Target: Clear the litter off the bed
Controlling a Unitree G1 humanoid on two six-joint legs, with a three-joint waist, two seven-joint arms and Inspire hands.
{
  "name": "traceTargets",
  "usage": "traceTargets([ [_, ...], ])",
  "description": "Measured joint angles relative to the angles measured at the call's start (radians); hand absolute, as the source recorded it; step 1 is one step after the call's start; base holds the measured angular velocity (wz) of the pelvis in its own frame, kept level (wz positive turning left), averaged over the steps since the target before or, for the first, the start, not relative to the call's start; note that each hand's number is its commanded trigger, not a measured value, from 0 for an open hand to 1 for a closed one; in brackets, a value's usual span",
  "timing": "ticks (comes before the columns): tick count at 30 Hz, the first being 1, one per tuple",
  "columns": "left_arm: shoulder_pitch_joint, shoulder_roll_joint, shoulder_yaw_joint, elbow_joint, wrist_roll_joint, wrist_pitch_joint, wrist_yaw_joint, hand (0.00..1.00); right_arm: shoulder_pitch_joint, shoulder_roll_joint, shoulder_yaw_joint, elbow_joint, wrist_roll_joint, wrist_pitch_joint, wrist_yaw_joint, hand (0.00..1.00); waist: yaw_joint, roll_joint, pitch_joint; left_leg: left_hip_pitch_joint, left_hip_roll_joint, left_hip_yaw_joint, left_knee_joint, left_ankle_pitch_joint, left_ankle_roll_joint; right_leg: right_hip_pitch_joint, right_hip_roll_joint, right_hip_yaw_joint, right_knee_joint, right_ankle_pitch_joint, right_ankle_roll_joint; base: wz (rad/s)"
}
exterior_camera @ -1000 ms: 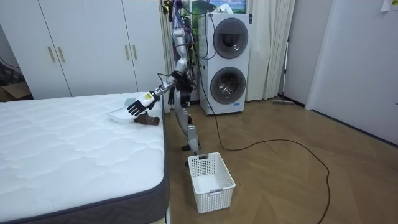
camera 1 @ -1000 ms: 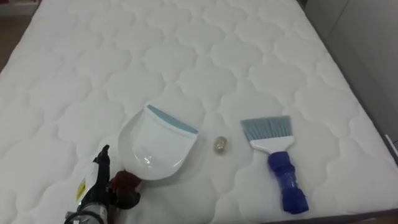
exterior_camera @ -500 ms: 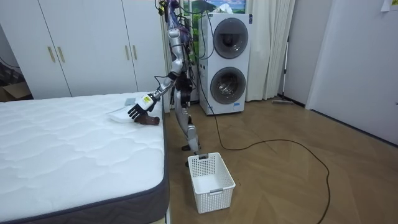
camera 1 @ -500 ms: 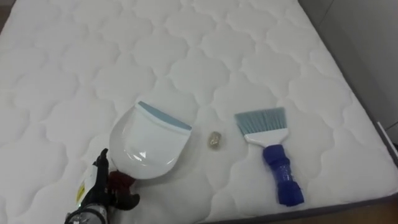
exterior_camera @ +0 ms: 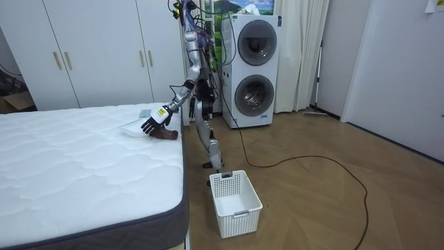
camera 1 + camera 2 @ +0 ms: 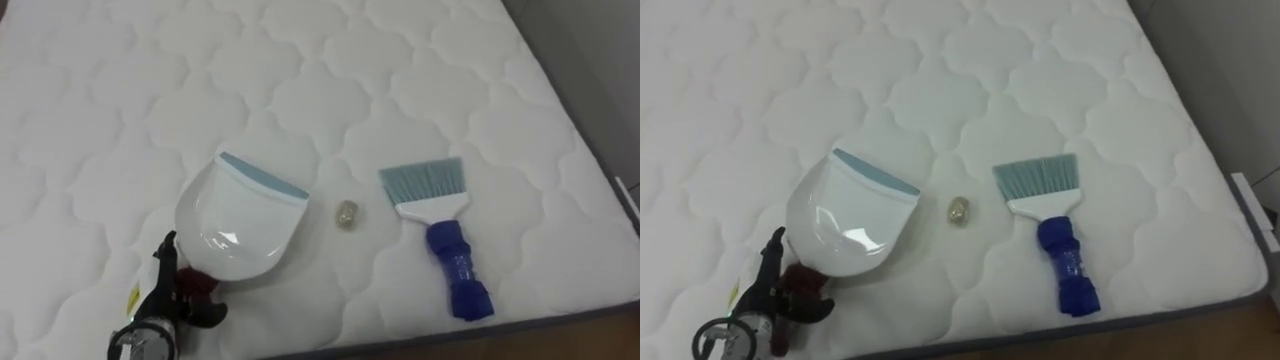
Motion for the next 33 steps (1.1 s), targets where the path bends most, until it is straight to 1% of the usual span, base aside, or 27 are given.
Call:
traceTargets([
  [1, -0.002, 0.001, -0.003, 0.007, -0.001, -0.001, 0.000, 0.00, -0.001, -0.001, 0.005, 0.000, 0.001, 0.000, 0.000, 0.00, -0.001, 0.001, 0.0008, -0.001, 0.000, -0.001, 0.000, 0.000, 0.000, 0.000, 0.000, -0.004, 0.000, 0.000, 0.000, 0.00],
  [3, -0.020, 0.001, -0.016, 0.060, -0.004, -0.003, 0.000, 0.00, -0.006, -0.005, 0.016, 0.002, 0.008, 0.000, 0.000, 0.00, -0.002, 0.002, 0.0018, -0.006, 0.000, -0.003, 0.001, 0.000, 0.000, -0.003, -0.002, -0.029, -0.001, 0.000, 0.000, 0.05],
  [8, -0.027, 0.001, -0.021, 0.129, -0.023, -0.002, -0.009, 0.00, -0.010, -0.005, 0.018, 0.017, 0.008, -0.001, 0.000, 0.00, 0.001, 0.000, 0.0038, -0.016, 0.001, -0.003, 0.005, 0.000, 0.000, -0.008, -0.004, -0.051, -0.001, 0.000, 0.000, 0.04],
  [9, -0.027, 0.001, -0.020, 0.137, -0.024, -0.002, -0.011, 0.00, -0.010, -0.005, 0.018, 0.018, 0.007, -0.001, -0.001, 0.00, 0.001, -0.002, 0.0052, -0.016, 0.001, -0.003, 0.005, 0.000, 0.000, -0.009, -0.005, -0.054, -0.001, 0.000, 0.000, 0.00],
  [12, -0.029, 0.003, -0.020, 0.146, -0.024, -0.002, -0.018, 0.00, -0.020, -0.005, 0.026, 0.022, 0.008, -0.002, -0.001, 0.00, 0.001, -0.006, 0.0058, -0.029, 0.000, -0.002, 0.006, 0.000, 0.000, -0.024, -0.006, -0.054, 0.002, 0.000, 0.000, 0.00],
  [15, -0.056, 0.002, -0.020, 0.189, -0.025, -0.002, -0.020, 0.00, -0.031, -0.004, 0.037, 0.036, 0.008, -0.002, 0.000, 0.00, 0.001, -0.013, 0.0057, -0.033, -0.001, -0.002, 0.006, 0.000, 0.000, -0.030, -0.006, -0.054, 0.005, 0.001, -0.001, -0.01],
  [18, -0.066, 0.002, -0.020, 0.206, -0.033, -0.002, -0.020, 0.00, -0.042, -0.002, 0.045, 0.048, 0.010, -0.001, -0.001, 0.00, 0.001, -0.018, 0.0071, -0.036, -0.001, -0.002, 0.006, 0.000, 0.000, -0.038, -0.007, -0.054, 0.010, 0.001, -0.001, -0.02],
  [22, -0.089, 0.002, -0.020, 0.237, -0.033, -0.002, -0.020, 0.00, -0.048, 0.000, 0.058, 0.048, 0.010, -0.001, -0.017, 0.00, 0.001, -0.019, 0.0075, -0.042, -0.001, -0.002, 0.008, 0.000, 0.000, -0.044, -0.007, -0.054, 0.011, 0.001, -0.001, 0.00],
  [23, -0.093, 0.002, -0.020, 0.239, -0.033, -0.002, -0.019, 0.06, -0.050, 0.000, 0.063, 0.048, 0.010, -0.001, -0.027, 0.00, 0.001, -0.019, 0.0073, -0.049, -0.001, -0.002, 0.010, 0.000, 0.000, -0.052, -0.008, -0.053, 0.016, 0.001, -0.001, 0.00],
  [24, -0.095, 0.002, -0.020, 0.239, -0.033, -0.002, -0.017, 0.19, -0.052, 0.001, 0.066, 0.048, 0.010, -0.001, -0.032, 0.00, 0.002, -0.019, 0.0073, -0.053, -0.001, -0.002, 0.010, 0.000, 0.000, -0.057, -0.008, -0.052, 0.017, 0.001, -0.001, 0.00],
  [25, -0.095, 0.002, -0.020, 0.239, -0.033, -0.002, -0.017, 0.25, -0.052, 0.001, 0.067, 0.048, 0.010, -0.001, -0.033, 0.00, 0.002, -0.019, 0.0073, -0.055, -0.001, -0.002, 0.011, 0.000, 0.000, -0.058, -0.008, -0.052, 0.017, 0.001, -0.001, 0.00],
  [26, -0.095, 0.002, -0.020, 0.239, -0.032, -0.002, -0.016, 0.55, -0.052, 0.001, 0.072, 0.049, 0.010, -0.001, -0.036, 0.00, 0.001, -0.019, 0.0073, -0.057, -0.001, -0.001, 0.013, 0.000, 0.000, -0.058, -0.009, -0.053, 0.017, 0.001, -0.001, 0.00],
  [28, -0.096, 0.002, -0.019, 0.239, -0.033, 0.000, -0.013, 0.75, -0.052, 0.002, 0.074, 0.049, 0.010, 0.000, -0.042, 0.00, 0.001, -0.019, 0.0073, -0.059, -0.002, -0.001, 0.015, 0.000, 0.000, -0.059, -0.010, -0.053, 0.017, 0.001, -0.001, 0.00],
  [29, -0.098, 0.002, -0.019, 0.239, -0.032, 0.000, 0.001, 1.00, -0.053, 0.002, 0.075, 0.049, 0.010, 0.000, -0.043, 0.00, 0.001, -0.018, 0.0071, -0.063, -0.002, -0.003, 0.016, 0.000, 0.000, -0.062, -0.011, -0.054, 0.017, 0.001, -0.001, 0.00],
  [31, -0.107, 0.004, -0.010, 0.241, -0.031, 0.001, 0.025, 1.00, -0.054, 0.002, 0.075, 0.049, 0.010, 0.000, -0.046, 0.00, 0.002, -0.017, 0.0073, -0.068, -0.002, -0.008, 0.016, 0.000, 0.000, -0.066, -0.011, -0.054, 0.017, 0.001, -0.001, 0.00],
  [33, -0.122, 0.020, 0.006, 0.250, -0.032, 0.002, 0.041, 1.00, -0.058, 0.002, 0.075, 0.051, 0.010, 0.000, -0.052, 0.00, 0.002, -0.013, 0.0071, -0.068, -0.003, -0.008, 0.016, 0.000, 0.000, -0.066, -0.012, -0.054, 0.016, 0.001, -0.001, 0.00],
])
